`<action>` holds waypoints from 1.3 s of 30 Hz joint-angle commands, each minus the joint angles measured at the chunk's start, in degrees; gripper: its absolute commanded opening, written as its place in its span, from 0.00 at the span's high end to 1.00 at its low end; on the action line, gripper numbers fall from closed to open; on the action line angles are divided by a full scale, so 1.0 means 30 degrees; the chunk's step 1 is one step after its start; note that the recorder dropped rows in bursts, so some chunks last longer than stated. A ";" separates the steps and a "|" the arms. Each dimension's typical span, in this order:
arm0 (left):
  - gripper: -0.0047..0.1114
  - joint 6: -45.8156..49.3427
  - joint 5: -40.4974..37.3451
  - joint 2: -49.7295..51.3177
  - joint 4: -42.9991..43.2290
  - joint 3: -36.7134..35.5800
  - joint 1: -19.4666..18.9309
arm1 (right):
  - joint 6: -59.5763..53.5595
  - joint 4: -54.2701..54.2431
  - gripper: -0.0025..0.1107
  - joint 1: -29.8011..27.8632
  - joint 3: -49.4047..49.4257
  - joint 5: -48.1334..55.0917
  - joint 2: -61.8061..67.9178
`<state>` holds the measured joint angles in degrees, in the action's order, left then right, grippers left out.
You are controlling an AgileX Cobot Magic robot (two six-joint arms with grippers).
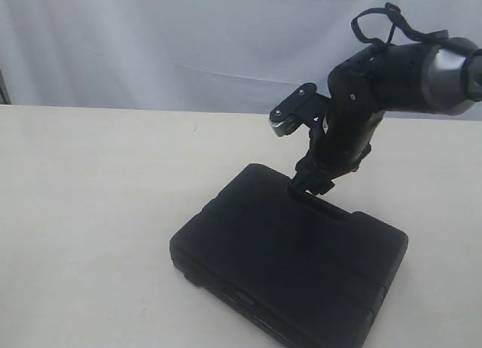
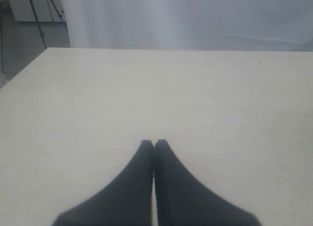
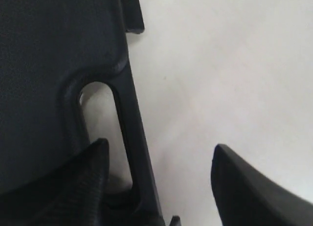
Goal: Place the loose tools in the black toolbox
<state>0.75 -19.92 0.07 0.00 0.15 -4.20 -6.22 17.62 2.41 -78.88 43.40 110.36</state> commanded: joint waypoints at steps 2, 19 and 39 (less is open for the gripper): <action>0.96 -0.0112 0.0102 -0.0025 0.0000 -0.0049 0.0091 | 0.2204 -0.0236 0.49 -0.0094 -0.0096 0.2689 -0.1469; 0.96 -0.0112 0.0102 -0.0025 0.0000 -0.0049 0.0091 | 0.2302 -0.6321 0.98 -0.0054 0.1113 0.7691 -0.7581; 0.96 -0.0112 0.0102 -0.0025 0.0000 -0.0049 0.0091 | 0.0636 -1.0907 0.98 0.5862 1.2338 -0.0209 -0.6740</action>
<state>0.75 -19.92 0.07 0.00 0.15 -4.20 -3.33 -14.45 18.92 -42.94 47.05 87.63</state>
